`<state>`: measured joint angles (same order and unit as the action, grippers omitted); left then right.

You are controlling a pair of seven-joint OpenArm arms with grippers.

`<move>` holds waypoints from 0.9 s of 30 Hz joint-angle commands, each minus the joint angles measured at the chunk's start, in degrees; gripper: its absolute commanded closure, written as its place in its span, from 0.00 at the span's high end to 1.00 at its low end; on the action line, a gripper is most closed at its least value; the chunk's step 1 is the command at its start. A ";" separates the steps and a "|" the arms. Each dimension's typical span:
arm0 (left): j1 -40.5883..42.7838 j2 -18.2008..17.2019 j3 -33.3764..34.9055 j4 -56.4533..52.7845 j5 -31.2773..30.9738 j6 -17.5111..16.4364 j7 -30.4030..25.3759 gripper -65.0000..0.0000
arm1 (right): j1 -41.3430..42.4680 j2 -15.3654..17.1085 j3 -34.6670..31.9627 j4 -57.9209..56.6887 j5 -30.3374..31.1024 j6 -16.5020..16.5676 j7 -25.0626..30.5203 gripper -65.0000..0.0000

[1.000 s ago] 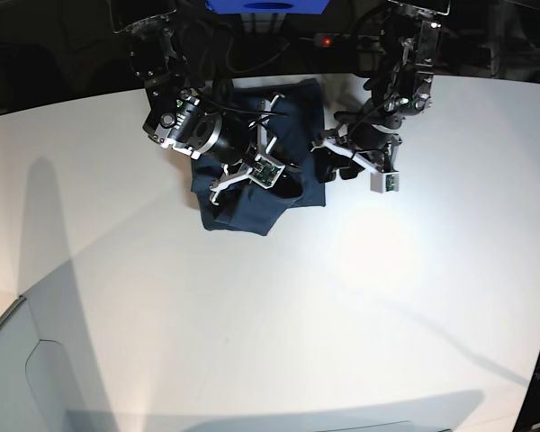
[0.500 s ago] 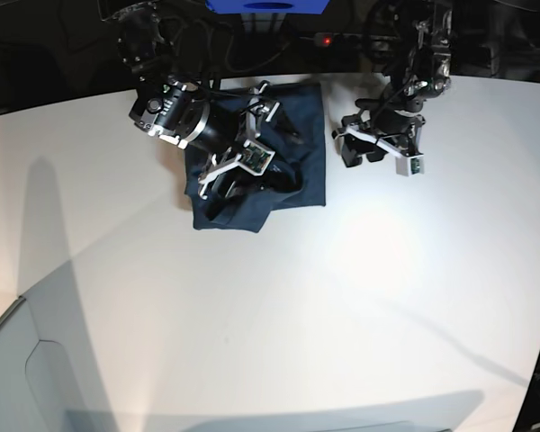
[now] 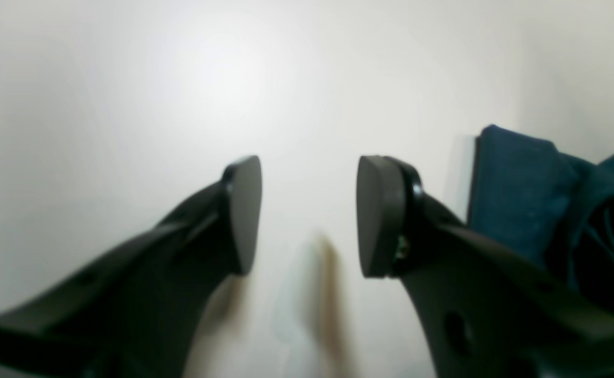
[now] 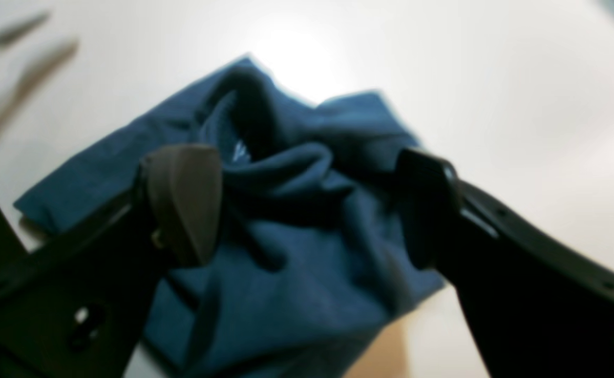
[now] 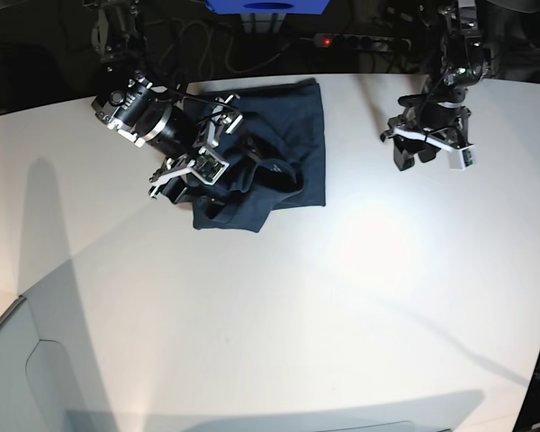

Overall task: Fold the T-shirt properly
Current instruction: 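Release the folded end with the right gripper and lift away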

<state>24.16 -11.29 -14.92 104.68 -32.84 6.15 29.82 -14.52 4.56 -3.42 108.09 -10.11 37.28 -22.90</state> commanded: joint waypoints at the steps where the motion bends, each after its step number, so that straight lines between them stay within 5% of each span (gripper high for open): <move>1: 0.14 -0.36 -0.16 1.12 -0.52 -0.39 -1.03 0.44 | 0.59 -0.03 -0.05 0.08 1.10 0.74 1.75 0.76; 4: 0.14 -0.36 -0.16 1.21 -0.52 -0.39 -1.03 0.44 | 1.21 -0.03 -0.49 -1.41 1.10 0.74 1.75 0.73; 7: 0.14 -0.18 -0.16 1.21 -0.52 -0.39 -1.03 0.44 | 1.56 -0.12 -0.49 -2.73 1.10 0.74 1.75 0.59; 14: 0.85 -0.10 -0.16 1.21 -0.52 -0.39 -1.03 0.44 | 1.03 -0.12 -0.49 -2.56 1.10 0.74 1.58 0.00; 27: 0.50 -0.01 -0.07 1.29 -0.52 -0.39 -1.03 0.44 | -6.79 -0.03 -8.93 5.97 1.10 0.74 1.75 0.00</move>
<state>24.75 -10.96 -14.81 104.75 -33.08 5.98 29.85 -21.37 4.60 -12.14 113.03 -10.41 37.28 -23.03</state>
